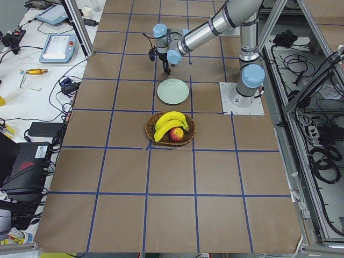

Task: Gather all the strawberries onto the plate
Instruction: 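Reach the left gripper to the strawberry nearest the plate and grasp, then lower the strawberry onto the plate and open the left gripper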

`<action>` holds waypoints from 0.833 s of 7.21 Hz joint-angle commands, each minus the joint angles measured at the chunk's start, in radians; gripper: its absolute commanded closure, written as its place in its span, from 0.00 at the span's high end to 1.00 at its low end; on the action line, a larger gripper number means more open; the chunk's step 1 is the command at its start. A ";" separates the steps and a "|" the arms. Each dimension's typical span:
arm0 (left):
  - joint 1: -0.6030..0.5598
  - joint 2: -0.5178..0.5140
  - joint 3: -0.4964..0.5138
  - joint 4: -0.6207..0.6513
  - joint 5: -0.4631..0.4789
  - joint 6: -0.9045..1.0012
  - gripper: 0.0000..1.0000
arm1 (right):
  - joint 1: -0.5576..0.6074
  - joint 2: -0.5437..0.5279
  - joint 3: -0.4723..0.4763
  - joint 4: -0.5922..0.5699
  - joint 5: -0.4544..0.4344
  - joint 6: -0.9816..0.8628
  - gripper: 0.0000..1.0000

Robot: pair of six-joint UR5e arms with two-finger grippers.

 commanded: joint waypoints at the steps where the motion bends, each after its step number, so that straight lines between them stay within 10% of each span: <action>1: -0.001 -0.003 -0.002 -0.002 0.002 -0.013 0.32 | 0.000 -0.001 0.001 0.000 0.000 0.000 1.00; 6: 0.167 0.096 0.070 -0.182 0.111 0.211 0.21 | 0.000 -0.001 -0.002 -0.005 0.000 0.000 1.00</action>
